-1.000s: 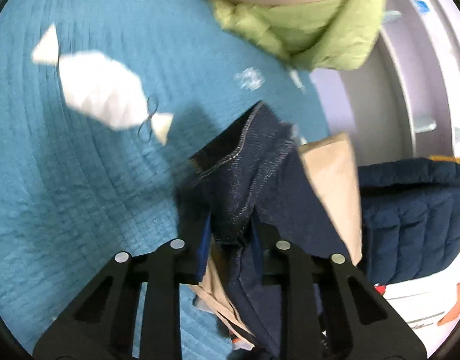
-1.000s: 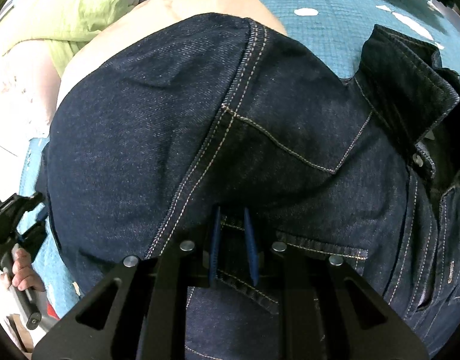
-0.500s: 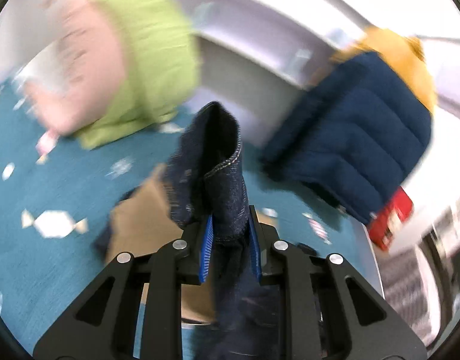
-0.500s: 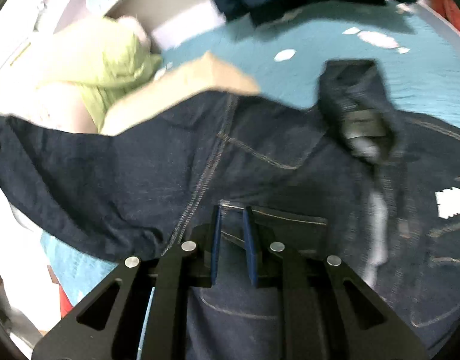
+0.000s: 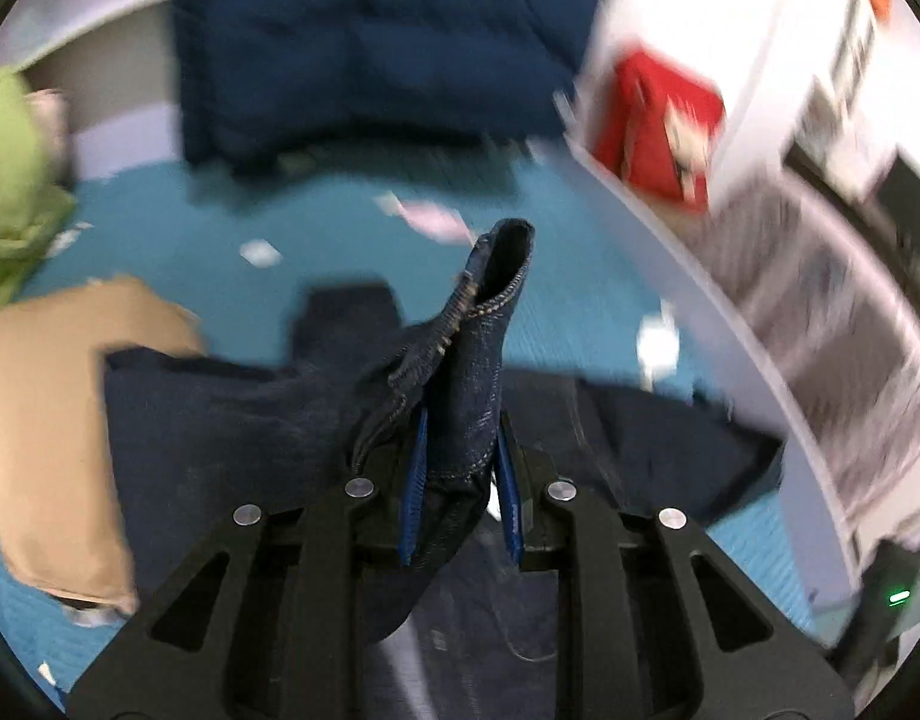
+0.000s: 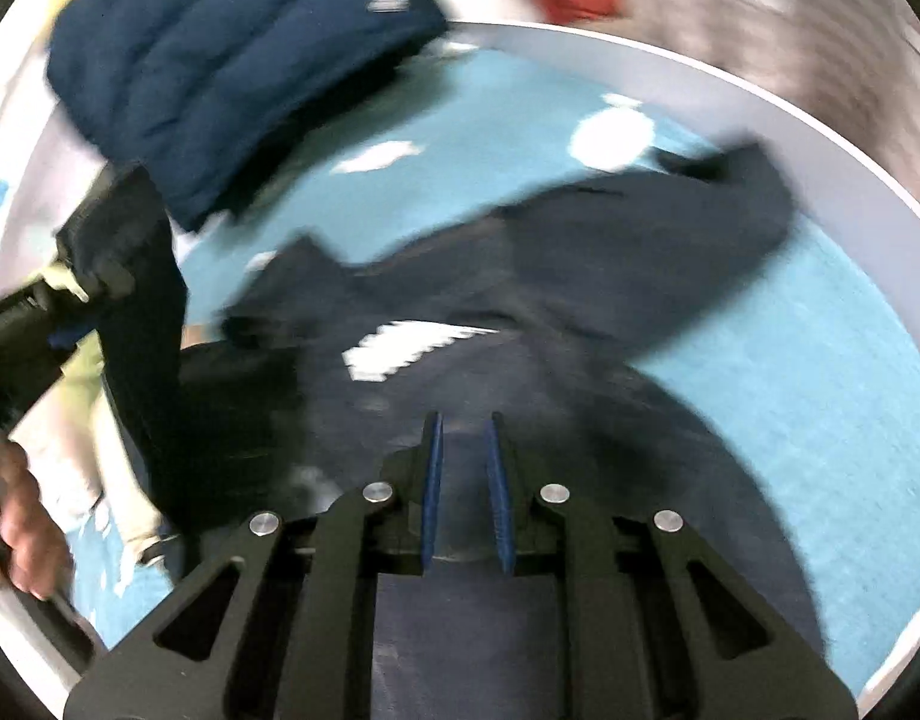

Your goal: Fold large clothes

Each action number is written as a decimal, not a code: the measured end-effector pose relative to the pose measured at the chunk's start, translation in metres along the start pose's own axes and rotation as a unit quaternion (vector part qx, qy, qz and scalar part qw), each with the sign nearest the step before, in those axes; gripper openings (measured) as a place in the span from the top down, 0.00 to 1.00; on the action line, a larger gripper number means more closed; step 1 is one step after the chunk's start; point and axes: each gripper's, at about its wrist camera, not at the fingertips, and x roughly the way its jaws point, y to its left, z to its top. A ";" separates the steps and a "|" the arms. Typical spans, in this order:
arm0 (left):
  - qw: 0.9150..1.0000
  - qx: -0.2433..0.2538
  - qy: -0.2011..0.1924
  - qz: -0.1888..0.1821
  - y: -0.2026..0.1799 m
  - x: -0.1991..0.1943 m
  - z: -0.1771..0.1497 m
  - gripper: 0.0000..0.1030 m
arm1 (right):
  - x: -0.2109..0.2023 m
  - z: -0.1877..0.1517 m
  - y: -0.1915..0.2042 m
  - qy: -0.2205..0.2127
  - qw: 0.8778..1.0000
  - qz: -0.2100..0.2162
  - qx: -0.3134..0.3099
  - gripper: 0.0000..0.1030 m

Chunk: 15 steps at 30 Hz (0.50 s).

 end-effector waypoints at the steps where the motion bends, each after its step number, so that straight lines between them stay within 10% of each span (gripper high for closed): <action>1: 1.000 0.011 0.022 0.000 -0.011 0.020 -0.006 0.79 | 0.000 -0.001 -0.015 0.004 1.000 -0.009 0.015 0.86; 7: 0.991 0.059 0.118 0.030 -0.037 0.120 -0.057 0.75 | 0.001 -0.011 -0.043 0.012 0.998 -0.031 0.045 0.86; 10: 0.988 0.071 0.135 0.025 -0.029 0.115 -0.065 0.48 | 0.002 -0.006 -0.036 0.009 0.999 -0.029 0.040 0.80; 15: 0.995 0.062 0.077 -0.031 0.000 0.047 -0.058 0.18 | 0.018 0.012 -0.014 0.003 1.000 -0.012 0.029 0.40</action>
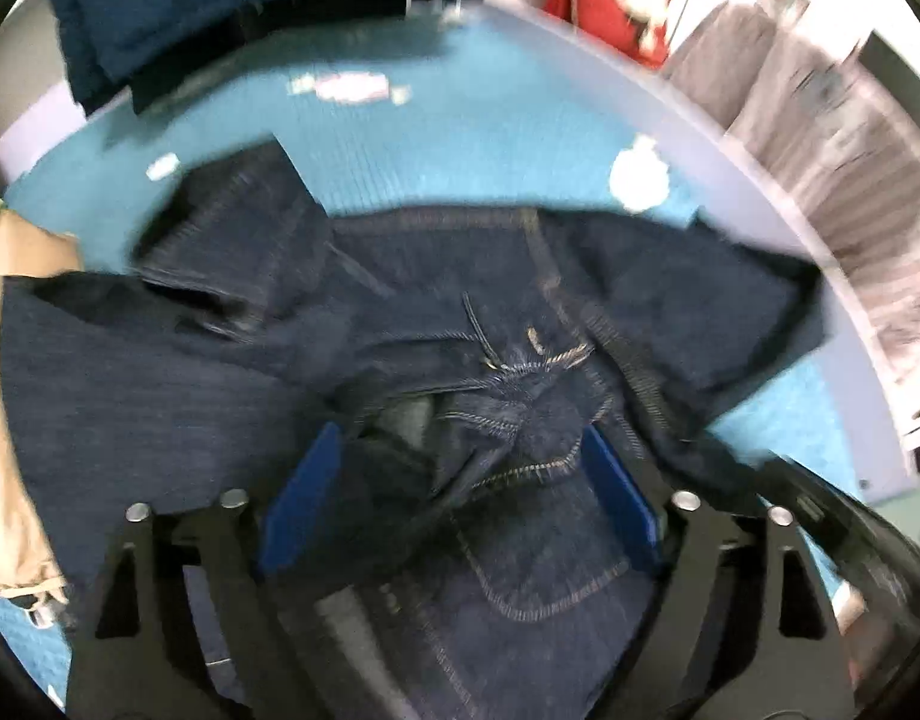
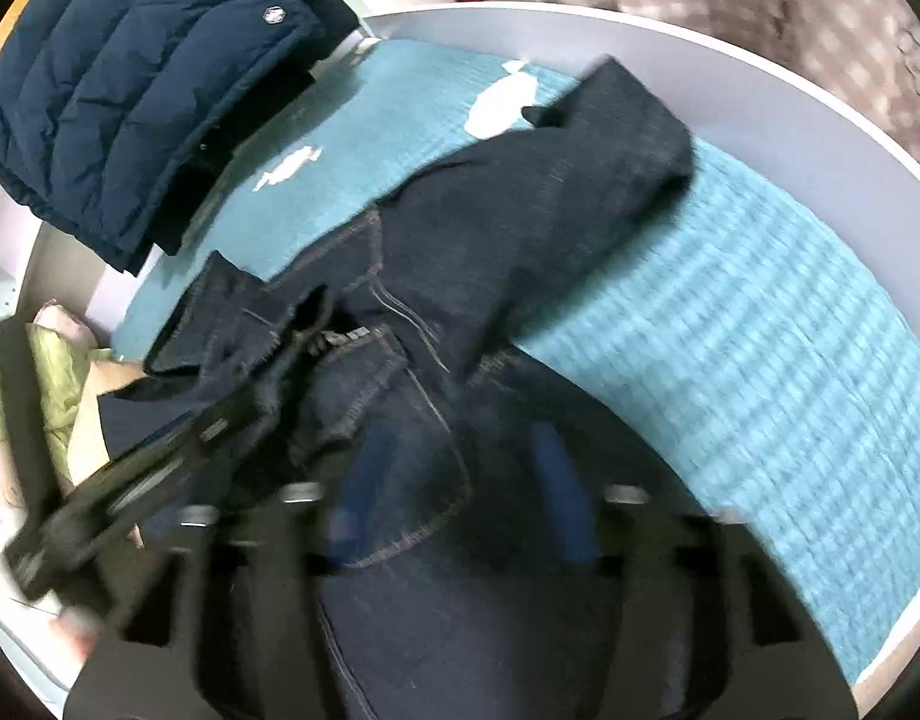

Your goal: Fold large clothes

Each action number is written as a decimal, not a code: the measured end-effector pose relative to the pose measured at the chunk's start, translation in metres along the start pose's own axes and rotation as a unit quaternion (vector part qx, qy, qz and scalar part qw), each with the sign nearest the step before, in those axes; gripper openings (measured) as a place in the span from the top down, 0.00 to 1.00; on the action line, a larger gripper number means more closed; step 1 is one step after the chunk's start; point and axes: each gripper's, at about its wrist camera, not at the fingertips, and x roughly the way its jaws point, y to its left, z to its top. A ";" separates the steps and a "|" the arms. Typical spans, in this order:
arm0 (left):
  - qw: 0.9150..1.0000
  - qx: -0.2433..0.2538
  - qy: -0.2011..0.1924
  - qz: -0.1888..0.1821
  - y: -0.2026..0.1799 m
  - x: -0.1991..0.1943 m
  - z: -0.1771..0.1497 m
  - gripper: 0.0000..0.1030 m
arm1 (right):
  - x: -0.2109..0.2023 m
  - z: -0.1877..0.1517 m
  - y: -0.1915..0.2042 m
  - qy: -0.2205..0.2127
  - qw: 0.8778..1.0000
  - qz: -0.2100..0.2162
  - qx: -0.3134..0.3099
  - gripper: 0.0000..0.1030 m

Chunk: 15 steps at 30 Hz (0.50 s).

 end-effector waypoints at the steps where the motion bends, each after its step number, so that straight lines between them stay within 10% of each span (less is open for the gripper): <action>1: 1.000 -0.007 -0.010 -0.006 0.012 -0.015 -0.003 0.15 | 0.006 0.003 0.007 0.004 1.000 0.006 -0.007 0.39; 10: 0.982 -0.164 -0.014 0.095 0.139 -0.060 -0.060 0.16 | 0.067 0.026 0.066 0.058 0.997 0.044 -0.037 0.35; 14: 0.962 -0.239 0.053 0.122 0.191 -0.022 -0.092 0.59 | 0.103 0.040 0.085 0.072 0.996 0.035 -0.039 0.36; 15: 0.960 -0.244 0.057 0.122 0.198 -0.015 -0.099 0.65 | 0.111 0.041 0.087 0.076 0.996 0.028 -0.039 0.51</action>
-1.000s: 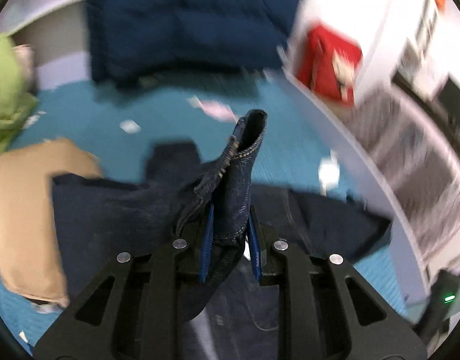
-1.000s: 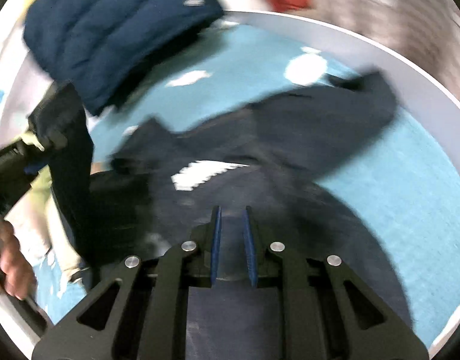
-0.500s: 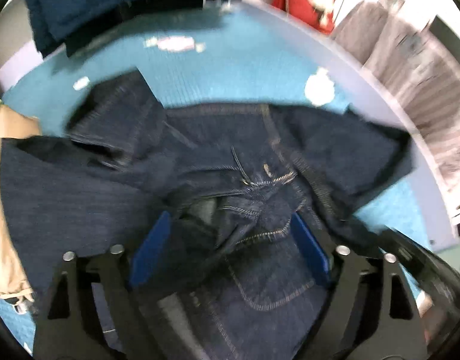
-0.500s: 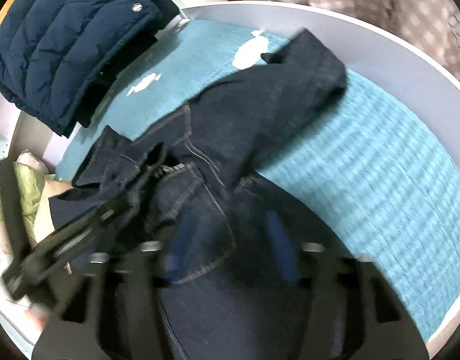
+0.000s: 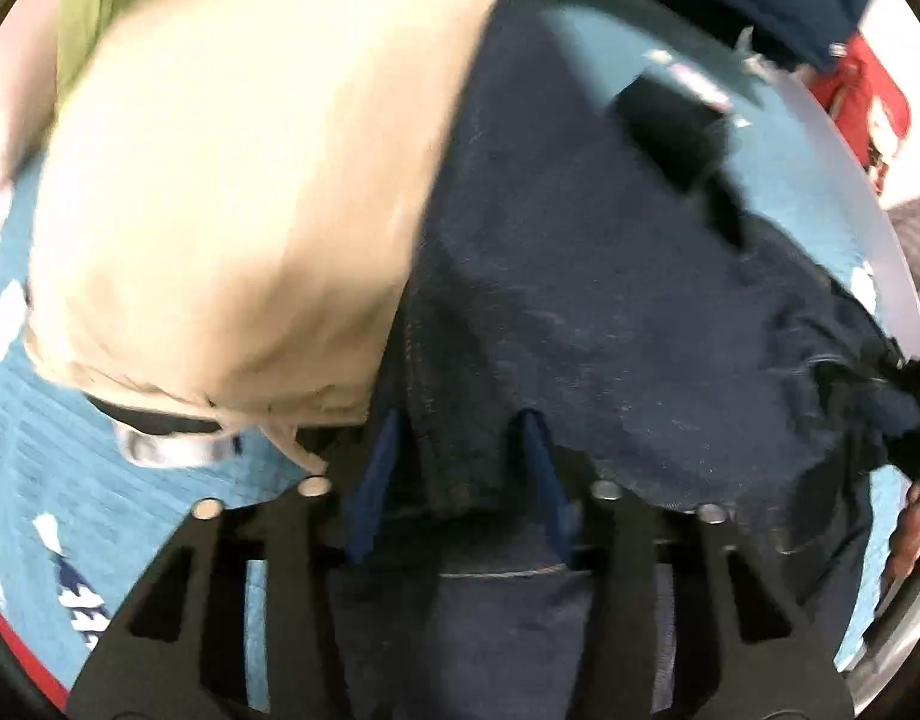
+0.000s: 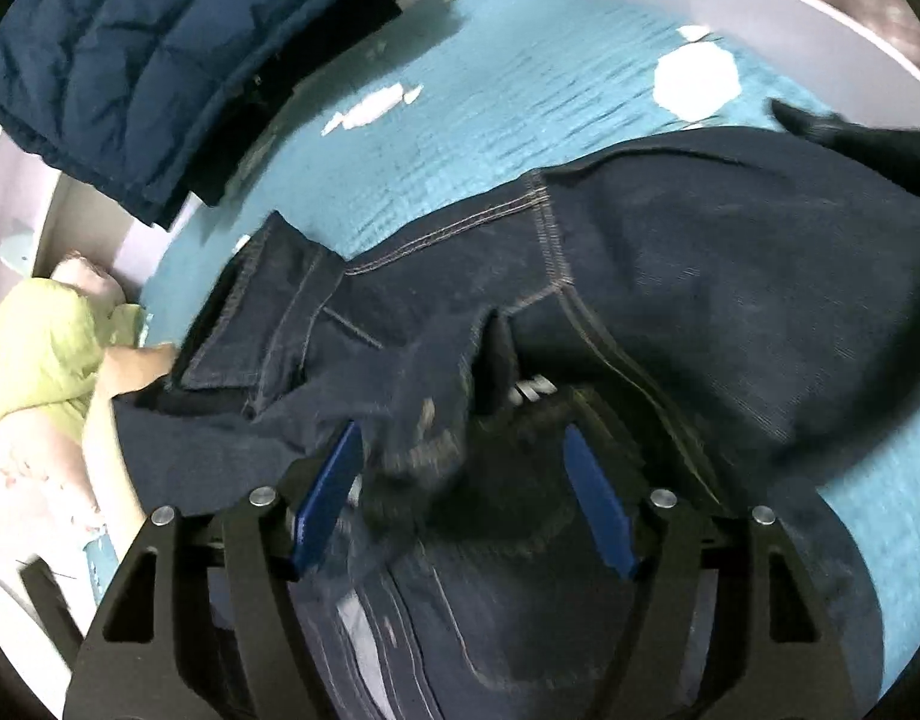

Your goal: Fold large clothes

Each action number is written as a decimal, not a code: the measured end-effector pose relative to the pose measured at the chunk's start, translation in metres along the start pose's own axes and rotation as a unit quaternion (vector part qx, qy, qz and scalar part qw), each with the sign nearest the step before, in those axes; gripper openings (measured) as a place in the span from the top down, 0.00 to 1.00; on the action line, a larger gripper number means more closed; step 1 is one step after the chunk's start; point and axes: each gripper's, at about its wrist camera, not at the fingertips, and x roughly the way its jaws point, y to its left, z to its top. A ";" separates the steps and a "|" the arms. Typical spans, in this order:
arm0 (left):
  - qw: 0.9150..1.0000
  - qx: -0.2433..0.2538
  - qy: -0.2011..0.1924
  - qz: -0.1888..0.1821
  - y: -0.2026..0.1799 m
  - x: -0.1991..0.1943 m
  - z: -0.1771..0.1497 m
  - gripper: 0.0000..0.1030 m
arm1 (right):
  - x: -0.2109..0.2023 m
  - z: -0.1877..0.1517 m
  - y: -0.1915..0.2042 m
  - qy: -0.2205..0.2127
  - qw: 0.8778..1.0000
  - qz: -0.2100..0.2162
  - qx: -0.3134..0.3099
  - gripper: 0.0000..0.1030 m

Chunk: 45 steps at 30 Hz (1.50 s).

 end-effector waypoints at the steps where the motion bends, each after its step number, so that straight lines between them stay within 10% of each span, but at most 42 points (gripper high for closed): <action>1: 1.000 0.000 0.001 0.004 0.002 0.006 -0.001 0.67 | 0.011 0.002 0.002 0.014 1.000 -0.004 0.000 0.72; 5: 1.000 -0.004 -0.009 0.015 -0.001 -0.001 -0.006 0.72 | -0.010 -0.005 0.014 -0.013 0.999 -0.036 -0.028 0.94; 18: 0.999 0.003 -0.012 0.041 -0.008 0.005 -0.007 0.66 | 0.004 -0.025 0.001 0.001 0.996 -0.066 -0.052 0.87; 20: 0.999 -0.012 -0.015 0.038 -0.006 -0.001 -0.008 0.58 | -0.015 -0.026 -0.002 -0.012 0.997 -0.053 -0.053 0.76; 22: 0.999 -0.022 -0.017 0.016 -0.008 -0.009 -0.012 0.41 | -0.039 -0.027 -0.007 -0.039 0.997 -0.042 -0.045 0.24; 23: 0.999 -0.021 -0.022 0.011 -0.011 -0.015 -0.014 0.27 | -0.054 -0.028 -0.011 -0.064 0.997 -0.039 -0.038 0.19; 34: 0.995 0.064 -0.068 0.025 -0.056 -0.068 -0.041 0.16 | -0.135 0.009 -0.076 -0.165 0.972 -0.163 -0.033 0.11; 40: 0.994 0.078 -0.061 0.036 -0.061 -0.065 -0.046 0.16 | -0.101 0.076 -0.103 -0.086 0.968 -0.224 -0.074 0.12; 45: 0.993 0.083 -0.059 0.053 -0.063 -0.060 -0.045 0.16 | -0.055 0.104 -0.108 -0.003 0.953 -0.277 -0.124 0.32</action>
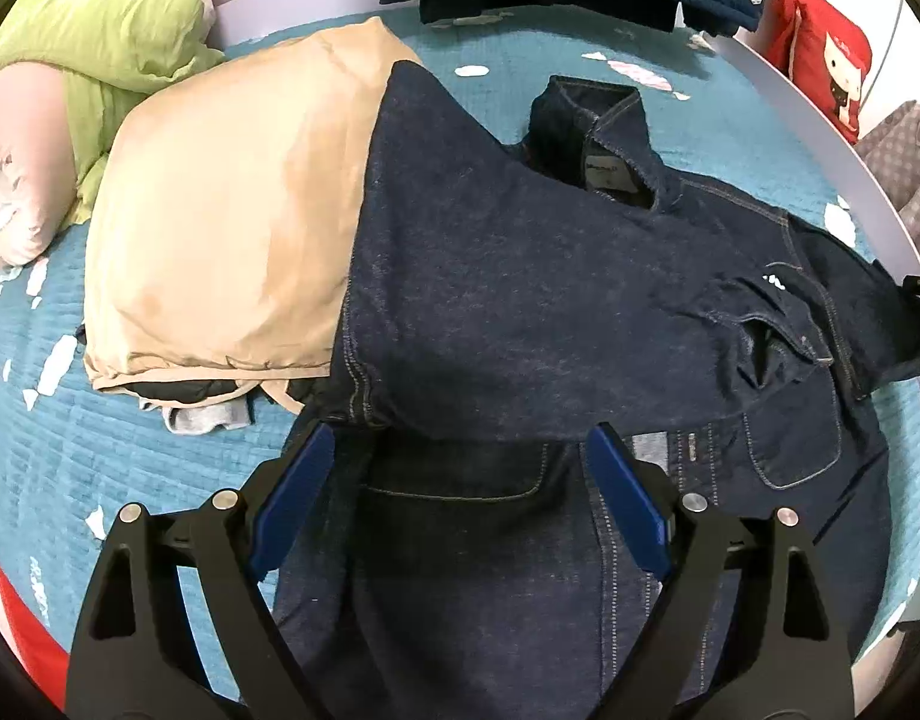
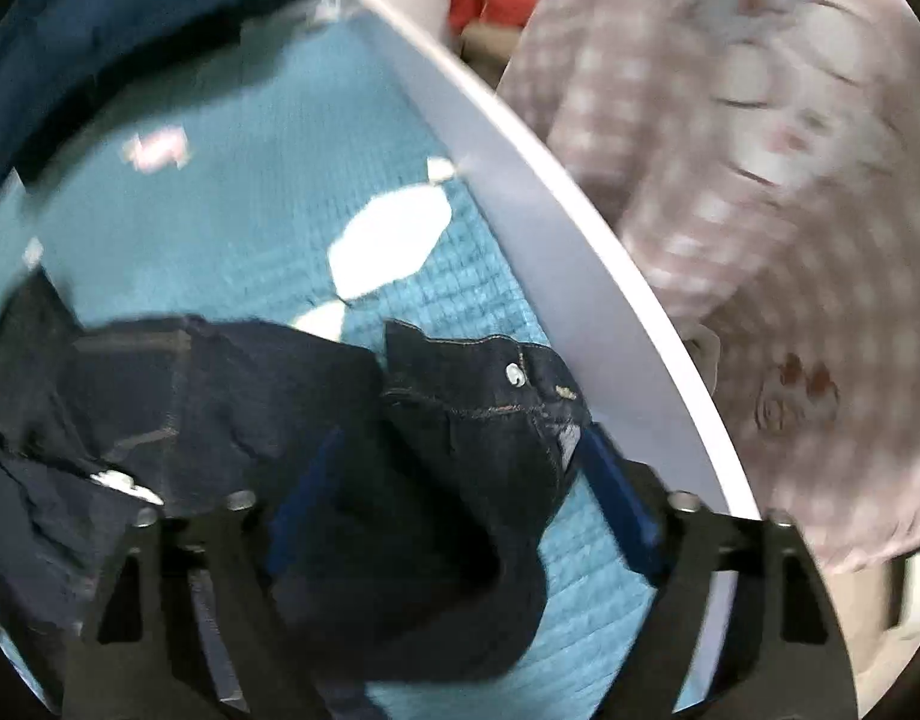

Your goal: Fold large clothes

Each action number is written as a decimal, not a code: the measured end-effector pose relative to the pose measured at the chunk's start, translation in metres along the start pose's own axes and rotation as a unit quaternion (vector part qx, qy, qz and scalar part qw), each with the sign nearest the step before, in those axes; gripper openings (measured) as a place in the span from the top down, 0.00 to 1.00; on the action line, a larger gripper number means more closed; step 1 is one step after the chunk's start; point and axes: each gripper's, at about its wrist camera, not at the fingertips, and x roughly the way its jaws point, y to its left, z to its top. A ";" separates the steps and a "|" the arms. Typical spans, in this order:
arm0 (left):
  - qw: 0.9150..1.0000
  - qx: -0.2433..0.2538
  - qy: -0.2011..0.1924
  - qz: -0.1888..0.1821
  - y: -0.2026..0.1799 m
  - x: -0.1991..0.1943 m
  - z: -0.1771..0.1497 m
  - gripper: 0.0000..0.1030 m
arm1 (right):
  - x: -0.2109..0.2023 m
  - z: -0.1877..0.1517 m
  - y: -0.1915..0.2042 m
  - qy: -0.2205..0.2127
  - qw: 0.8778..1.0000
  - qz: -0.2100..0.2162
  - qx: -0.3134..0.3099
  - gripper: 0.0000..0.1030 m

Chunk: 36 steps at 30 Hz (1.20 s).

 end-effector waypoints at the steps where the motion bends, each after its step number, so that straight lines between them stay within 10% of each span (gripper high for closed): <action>1: 1.000 -0.001 0.001 0.004 0.000 0.001 0.001 0.16 | 0.013 0.004 0.003 0.025 1.000 0.001 -0.015 0.32; 5: 1.000 -0.007 0.009 0.008 0.005 0.005 0.000 0.16 | 0.046 0.001 0.006 0.064 0.996 -0.045 -0.044 0.34; 10: 1.000 -0.006 0.008 0.006 0.006 0.003 0.001 0.16 | 0.024 -0.009 -0.028 0.015 0.996 0.040 0.083 0.92; 18: 0.997 0.024 -0.005 -0.075 -0.044 -0.004 0.024 0.18 | -0.084 -0.051 -0.079 -0.157 0.963 0.127 0.177 0.94; 27: 0.966 0.066 0.041 -0.247 -0.174 0.025 0.067 0.61 | -0.137 -0.086 -0.109 -0.285 0.916 0.205 0.196 0.94; 36: 0.949 0.045 0.136 -0.282 -0.263 0.123 0.075 0.80 | -0.131 -0.068 -0.105 -0.313 0.894 0.274 0.163 0.94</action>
